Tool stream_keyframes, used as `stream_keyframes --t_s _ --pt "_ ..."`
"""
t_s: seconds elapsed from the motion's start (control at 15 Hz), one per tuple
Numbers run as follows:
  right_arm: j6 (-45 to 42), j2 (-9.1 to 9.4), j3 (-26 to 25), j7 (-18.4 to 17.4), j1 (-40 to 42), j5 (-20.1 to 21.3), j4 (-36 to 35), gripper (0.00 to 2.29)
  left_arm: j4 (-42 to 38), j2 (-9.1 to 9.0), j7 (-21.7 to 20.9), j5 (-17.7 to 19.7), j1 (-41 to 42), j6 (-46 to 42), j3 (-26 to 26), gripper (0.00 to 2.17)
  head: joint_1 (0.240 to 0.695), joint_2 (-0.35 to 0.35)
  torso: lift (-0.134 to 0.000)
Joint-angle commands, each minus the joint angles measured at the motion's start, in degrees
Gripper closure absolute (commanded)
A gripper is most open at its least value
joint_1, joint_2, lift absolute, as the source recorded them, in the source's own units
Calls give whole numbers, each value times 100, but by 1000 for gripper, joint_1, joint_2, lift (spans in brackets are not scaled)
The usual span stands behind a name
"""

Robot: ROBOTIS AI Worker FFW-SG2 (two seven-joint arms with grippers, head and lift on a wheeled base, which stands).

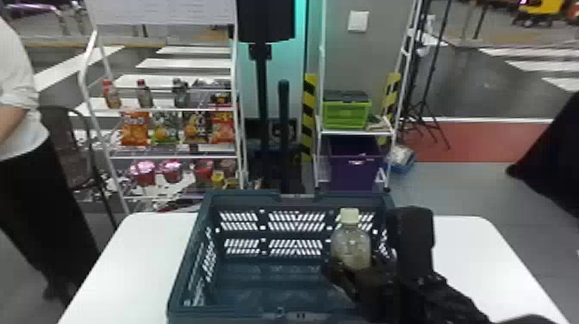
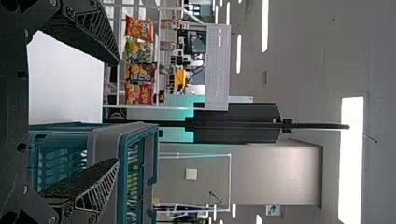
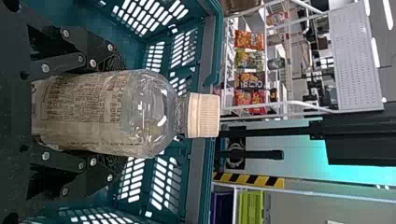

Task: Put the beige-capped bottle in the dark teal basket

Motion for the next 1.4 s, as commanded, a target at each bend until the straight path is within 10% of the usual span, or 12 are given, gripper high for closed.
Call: stream_keyframes --t_s 0.0,1.13,1.27,1.33 --pt "499 27 136 -155 -443 -150 295 2283 51 5 11 0 -39 24 -24 151 499 0 0" --pt "1290 50 470 -349 -2298 -520 2958 2260 7 14 55 18 -277 675 -33 151 499 0 0" --pt "1308 50 426 -349 -2324 -660 2967 1949 -11 14 55 18 -303 780 -24 151 499 0 0" --pt "1325 50 417 -357 -2315 -660 2958 1447 -11 22 55 18 -312 798 -24 151 499 0 0"
